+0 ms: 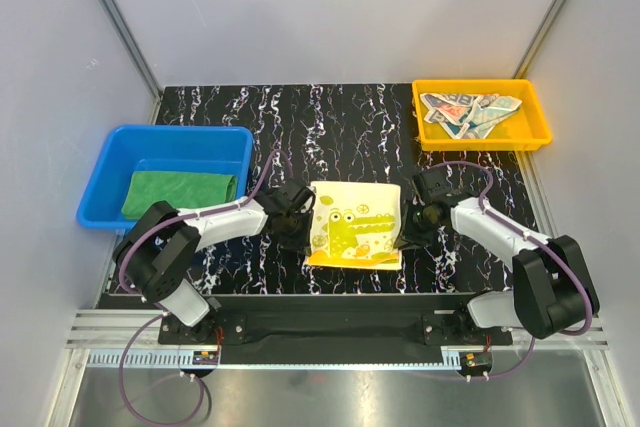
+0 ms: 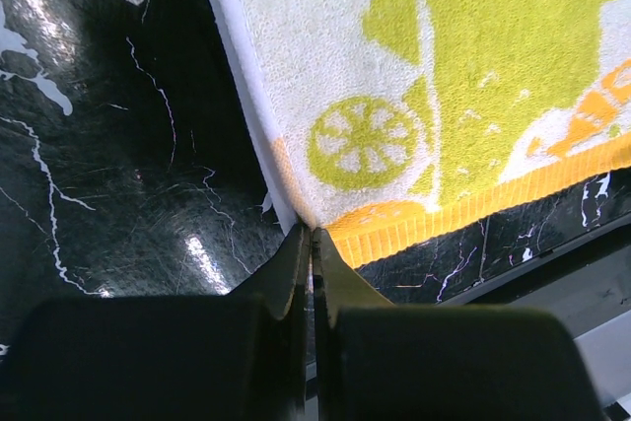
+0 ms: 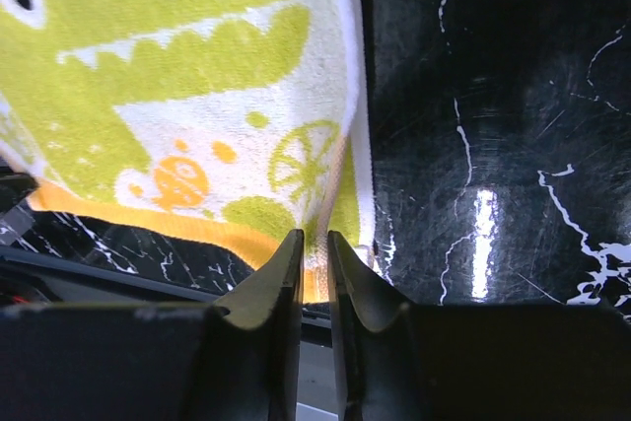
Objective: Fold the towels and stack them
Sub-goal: Fold the towel
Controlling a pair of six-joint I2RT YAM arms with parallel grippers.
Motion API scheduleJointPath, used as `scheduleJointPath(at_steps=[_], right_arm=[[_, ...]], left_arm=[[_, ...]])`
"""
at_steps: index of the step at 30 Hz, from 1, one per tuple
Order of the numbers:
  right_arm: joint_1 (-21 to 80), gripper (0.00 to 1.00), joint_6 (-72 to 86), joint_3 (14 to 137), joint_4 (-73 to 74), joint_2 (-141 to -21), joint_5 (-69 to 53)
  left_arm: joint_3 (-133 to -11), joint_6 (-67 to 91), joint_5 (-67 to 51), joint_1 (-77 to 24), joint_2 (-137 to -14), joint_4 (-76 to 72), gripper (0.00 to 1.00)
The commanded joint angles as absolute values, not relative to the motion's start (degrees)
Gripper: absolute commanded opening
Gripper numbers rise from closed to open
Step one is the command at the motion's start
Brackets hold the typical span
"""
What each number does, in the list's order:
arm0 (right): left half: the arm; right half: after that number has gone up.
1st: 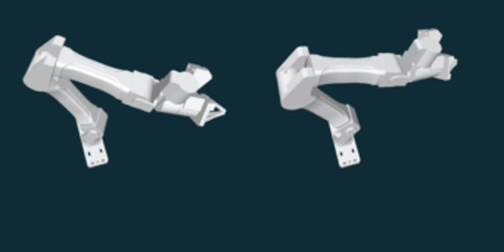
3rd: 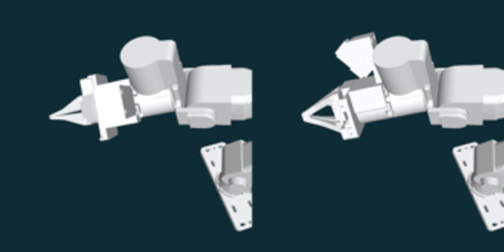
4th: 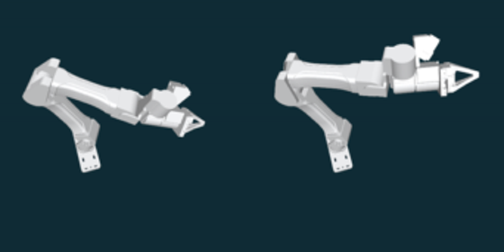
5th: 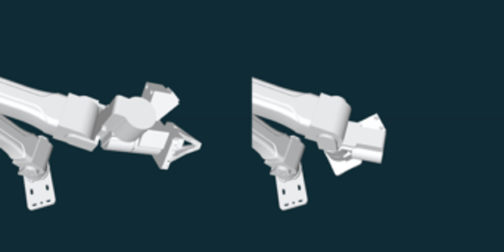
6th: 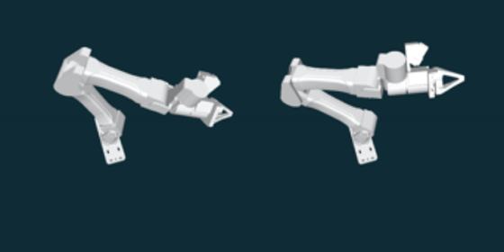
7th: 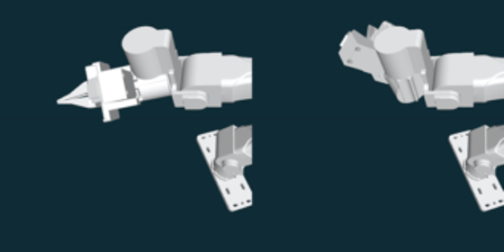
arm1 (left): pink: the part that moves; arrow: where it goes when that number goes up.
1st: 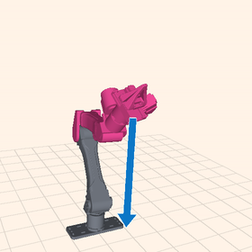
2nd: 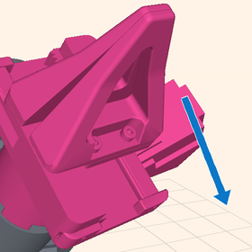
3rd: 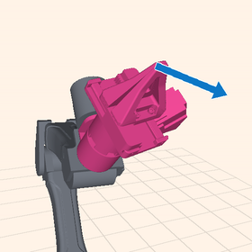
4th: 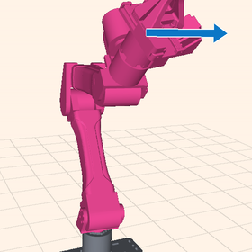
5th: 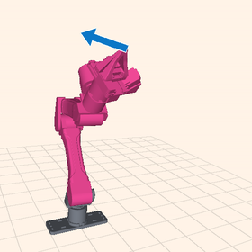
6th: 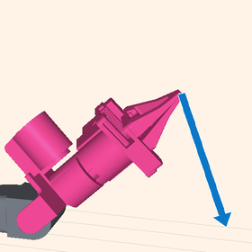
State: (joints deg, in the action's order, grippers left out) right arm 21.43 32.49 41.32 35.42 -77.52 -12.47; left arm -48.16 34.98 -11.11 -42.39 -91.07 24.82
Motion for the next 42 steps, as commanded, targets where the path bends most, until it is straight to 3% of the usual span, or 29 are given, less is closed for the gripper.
scheduleJointPath(at_steps=[1, 10, 20, 25, 33, 35, 39, 42], right_arm=[[22.06, 0.21, 33.22, 43.42, 35.95, -76.11, -11.69], [22.94, 0.30, 34.63, 42.36, 36.65, -75.41, -9.15], [23.46, 0.19, 33.40, 47.11, 41.05, -73.48, -3.95], [24.17, 0.12, 36.56, 40.63, 29.47, -76.02, -16.42], [24.43, 0.06, 40.26, 34.45, 27.77, -79.28, -10.03], [24.43, 0.06, 39.38, 35.42, 29.09, -77.88, -9.76], [24.43, 0.16, 38.41, 38.49, 32.51, -74.62, -9.58], [24.43, 0.20, 37.36, 41.13, 34.97, -73.22, -10.46]], left_arm=[[-46.94, 34.45, -11.60, -42.63, -90.70, 23.03, 0.00], [-46.32, 34.54, -11.78, -42.63, -90.44, 22.41, 0.00], [-46.32, 34.45, -12.22, -42.63, -90.35, 22.06, 0.00], [-45.97, 34.80, -12.04, -42.63, -90.35, 22.06, 0.00], [-44.65, 36.82, -9.84, -42.63, -90.26, 22.94, 0.01], [-44.82, 37.26, -10.28, -42.63, -89.65, 23.20, 0.06], [-48.93, 36.92, -10.55, -42.63, -86.76, 26.27, 0.30], [-54.81, 35.86, -9.15, -42.54, -86.13, 30.40, 0.37]])
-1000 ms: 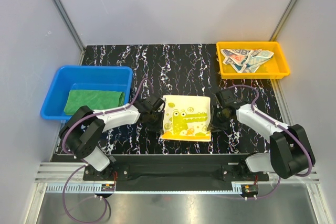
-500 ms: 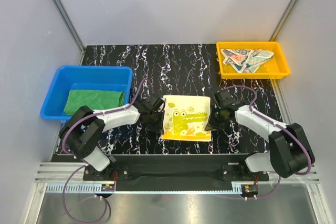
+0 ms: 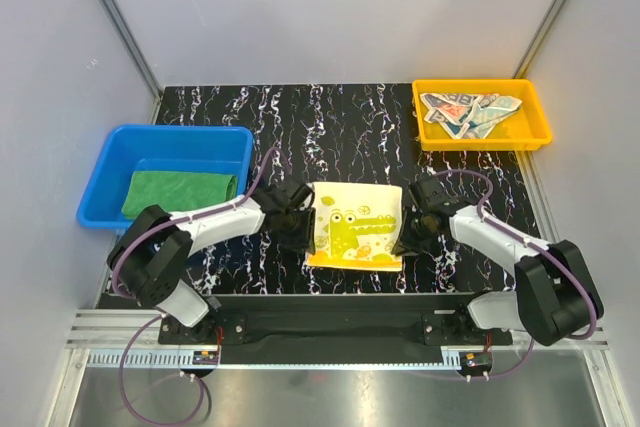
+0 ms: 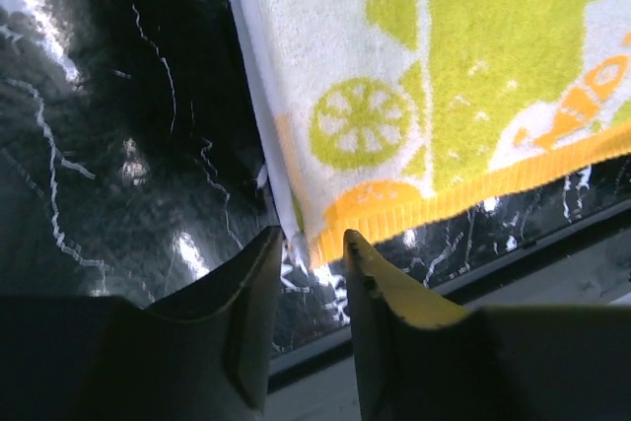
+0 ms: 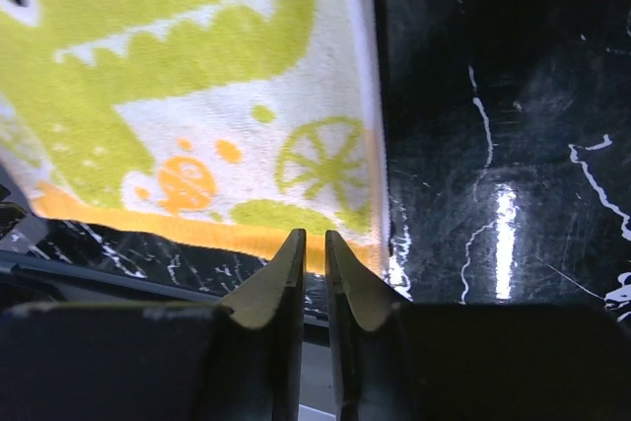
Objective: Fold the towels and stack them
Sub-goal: Fold the towel
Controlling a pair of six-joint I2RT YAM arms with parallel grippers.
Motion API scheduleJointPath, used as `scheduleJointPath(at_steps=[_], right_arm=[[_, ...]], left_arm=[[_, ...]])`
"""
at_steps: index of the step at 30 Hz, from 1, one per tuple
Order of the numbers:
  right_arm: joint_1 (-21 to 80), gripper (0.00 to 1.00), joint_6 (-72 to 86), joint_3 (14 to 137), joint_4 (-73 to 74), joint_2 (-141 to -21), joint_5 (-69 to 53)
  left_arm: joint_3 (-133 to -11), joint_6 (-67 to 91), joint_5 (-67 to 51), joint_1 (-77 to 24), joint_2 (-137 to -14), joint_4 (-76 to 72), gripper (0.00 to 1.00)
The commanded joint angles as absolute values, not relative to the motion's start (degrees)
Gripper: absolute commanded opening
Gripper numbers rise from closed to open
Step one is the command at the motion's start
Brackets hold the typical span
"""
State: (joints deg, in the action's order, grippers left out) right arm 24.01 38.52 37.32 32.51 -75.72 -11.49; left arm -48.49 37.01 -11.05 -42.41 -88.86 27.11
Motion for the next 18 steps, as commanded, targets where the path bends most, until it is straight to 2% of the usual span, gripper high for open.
scheduleJointPath(at_steps=[1, 5, 12, 18], right_arm=[[24.43, 0.19, 36.66, 41.39, 35.24, -73.13, -10.81], [24.52, 0.15, 35.59, 41.31, 34.02, -74.09, -16.42], [24.43, 0.10, 38.49, 32.80, 30.86, -73.83, -14.68], [24.52, 0.11, 38.67, 30.15, 28.83, -73.30, -15.64]], left_arm=[[-56.24, 35.08, -8.36, -42.54, -86.22, 31.54, 0.38], [-61.16, 32.61, -10.27, -42.45, -89.03, 29.89, 0.38], [-64.07, 30.59, -11.07, -38.42, -99.57, 25.06, 0.39], [-64.51, 30.15, -11.87, -34.11, -106.08, 23.73, 0.38]])
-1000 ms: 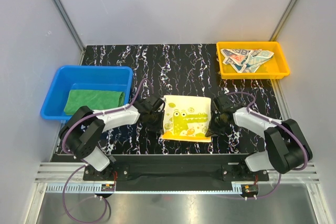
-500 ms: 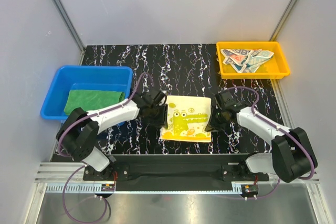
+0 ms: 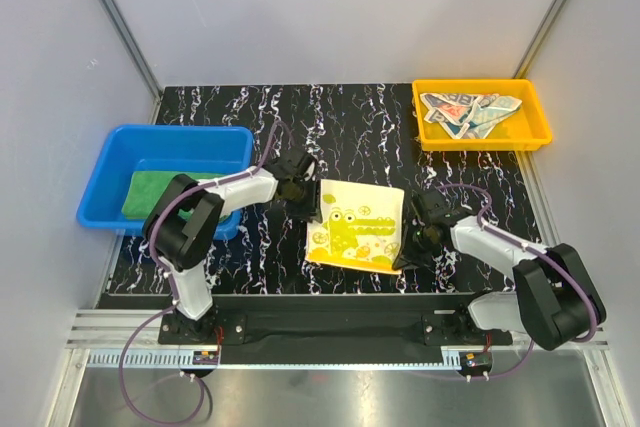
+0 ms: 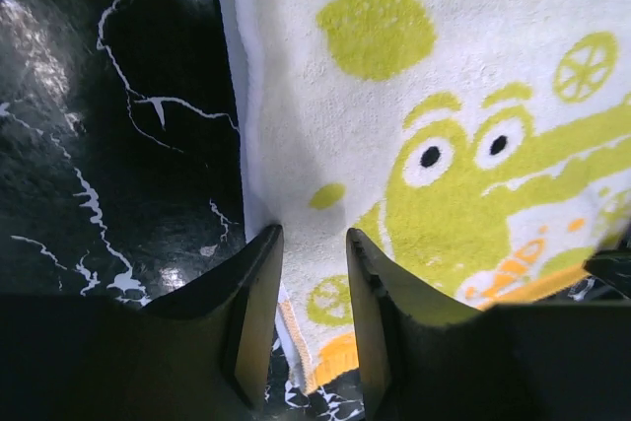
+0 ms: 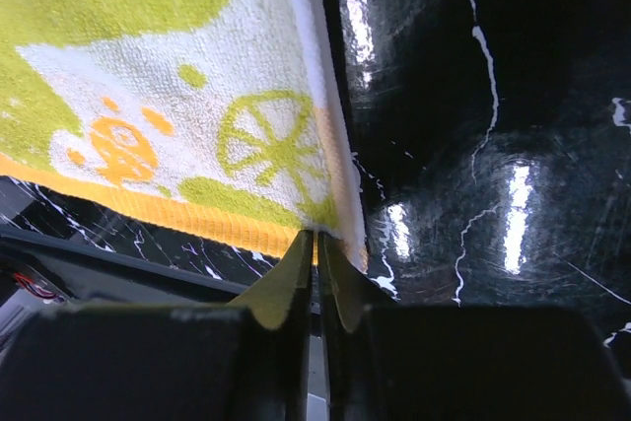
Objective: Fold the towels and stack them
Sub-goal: Fold the towel
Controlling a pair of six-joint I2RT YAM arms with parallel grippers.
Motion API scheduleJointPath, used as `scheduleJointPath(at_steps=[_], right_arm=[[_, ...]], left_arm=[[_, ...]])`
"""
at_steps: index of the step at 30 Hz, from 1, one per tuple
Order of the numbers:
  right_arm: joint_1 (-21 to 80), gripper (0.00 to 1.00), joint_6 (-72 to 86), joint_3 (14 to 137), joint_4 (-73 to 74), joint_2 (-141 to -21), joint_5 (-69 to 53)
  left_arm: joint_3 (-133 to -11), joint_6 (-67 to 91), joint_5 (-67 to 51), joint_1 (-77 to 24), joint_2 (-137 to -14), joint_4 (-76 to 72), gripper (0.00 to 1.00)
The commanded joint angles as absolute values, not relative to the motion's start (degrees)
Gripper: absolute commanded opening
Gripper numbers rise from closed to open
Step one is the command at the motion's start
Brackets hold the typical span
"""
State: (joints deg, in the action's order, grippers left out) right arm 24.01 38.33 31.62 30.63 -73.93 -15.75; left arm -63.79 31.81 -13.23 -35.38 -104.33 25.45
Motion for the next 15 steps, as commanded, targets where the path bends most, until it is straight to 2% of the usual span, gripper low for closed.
scheduleJointPath(at_steps=[1, 6, 8, 9, 11, 15], right_arm=[[24.52, 0.12, 38.85, 30.15, 28.92, -72.69, -15.38], [24.52, 0.19, 38.33, 33.20, 31.72, -70.93, -13.89], [24.61, 0.27, 36.84, 37.67, 33.04, -70.66, -13.36], [24.61, 0.33, 34.56, 39.36, 33.92, -71.01, -12.92], [24.52, 0.39, 30.70, 42.61, 33.40, -72.15, -12.48], [23.73, 0.39, 20.24, 55.70, 34.35, -82.40, -9.76]], left_arm=[[-64.51, 30.23, -11.87, -34.01, -106.17, 23.73, 0.38], [-65.47, 30.50, -13.00, -33.93, -103.90, 24.96, 0.39], [-67.40, 29.62, -12.83, -33.84, -102.14, 26.54, 0.40], [-68.37, 28.92, -11.61, -33.75, -101.43, 28.11, 0.43], [-72.48, 26.29, -10.81, -33.31, -100.55, 29.53, 0.44], [-76.54, 21.54, -14.83, -30.95, -102.30, 26.64, 0.45]])
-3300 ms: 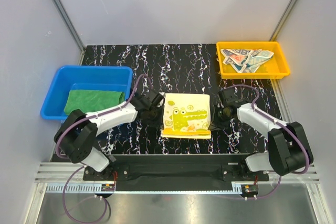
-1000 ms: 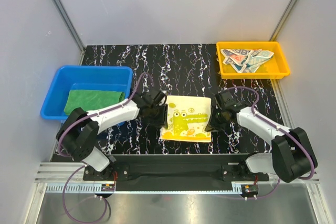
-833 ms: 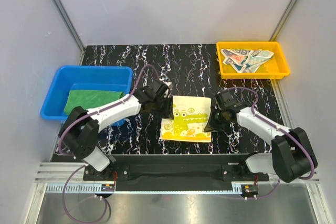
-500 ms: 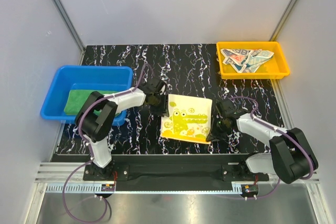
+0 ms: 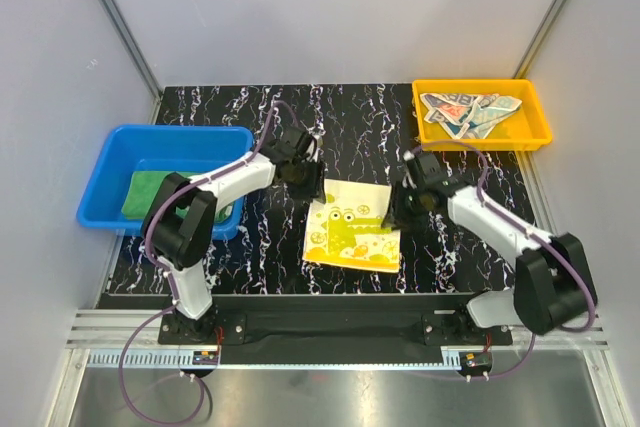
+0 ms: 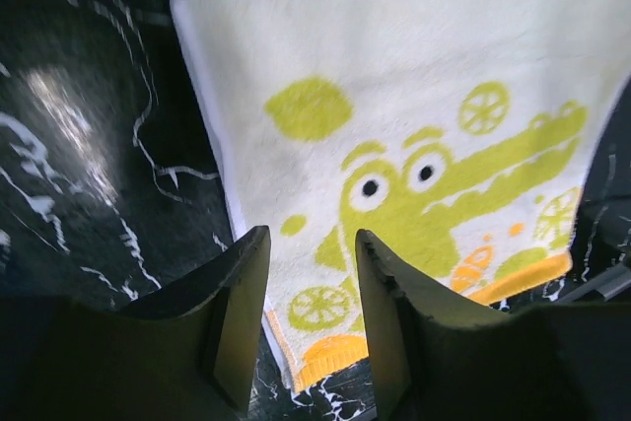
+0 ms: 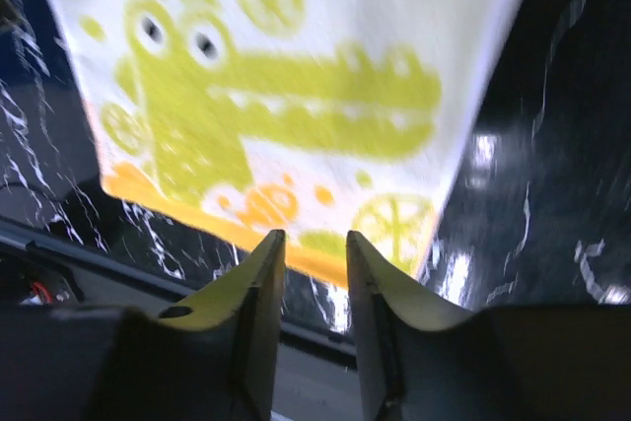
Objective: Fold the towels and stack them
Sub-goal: Fold the towel
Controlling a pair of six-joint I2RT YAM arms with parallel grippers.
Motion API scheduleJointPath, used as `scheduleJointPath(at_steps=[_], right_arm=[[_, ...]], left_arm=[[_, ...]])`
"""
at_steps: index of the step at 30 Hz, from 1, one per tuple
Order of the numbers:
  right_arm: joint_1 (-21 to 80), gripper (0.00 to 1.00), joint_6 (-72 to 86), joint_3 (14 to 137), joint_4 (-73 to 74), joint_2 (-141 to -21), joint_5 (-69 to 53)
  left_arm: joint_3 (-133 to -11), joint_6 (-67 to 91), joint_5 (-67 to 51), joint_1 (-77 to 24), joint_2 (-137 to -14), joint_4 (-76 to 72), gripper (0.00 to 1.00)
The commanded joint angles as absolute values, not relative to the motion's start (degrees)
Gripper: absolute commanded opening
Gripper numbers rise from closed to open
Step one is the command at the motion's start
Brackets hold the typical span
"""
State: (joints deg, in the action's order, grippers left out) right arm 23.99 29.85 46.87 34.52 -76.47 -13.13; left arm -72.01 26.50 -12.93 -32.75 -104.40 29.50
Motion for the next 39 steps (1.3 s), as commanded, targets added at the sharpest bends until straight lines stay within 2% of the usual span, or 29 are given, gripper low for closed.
scheduleJointPath(at_steps=[1, 7, 13, 15, 21, 28, 33, 39], right_arm=[[23.56, 0.36, 19.08, 57.64, 34.28, -84.53, -8.62], [21.01, 0.27, 11.52, 67.14, 31.73, -99.39, -7.04], [19.08, 0.26, 5.72, 69.96, 28.48, -107.92, -4.57], [18.46, 0.27, 4.31, 70.22, 27.43, -109.59, -4.13], [15.29, 0.37, 0.27, 74.96, 27.15, -108.73, -17.91], [9.50, 0.41, -10.18, 82.70, 33.58, -108.89, -28.98], [7.56, 0.45, -18.10, 87.80, 39.98, -115.38, -29.79], [7.12, 0.49, -23.46, 91.05, 43.59, -120.57, -32.25]], left_arm=[[-77.86, 21.01, -16.16, -30.42, -103.52, 26.80, 0.45], [-85.42, 21.18, -20.57, -28.92, -113.99, 27.42, 0.45], [-87.27, 24.69, -14.95, -27.07, -119.26, 28.38, 0.45], [-88.24, 24.79, -13.46, -26.72, -120.32, 29.53, 0.45], [-86.30, 22.17, -13.09, -26.02, -115.32, 24.61, 0.45], [-95.00, 9.59, -15.72, -25.14, -117.86, 30.67, 0.48], [-101.06, 3.53, -22.05, -24.08, -123.82, 36.98, 0.48], [-104.59, -1.65, -23.90, -23.38, -127.08, 40.69, 0.48]])
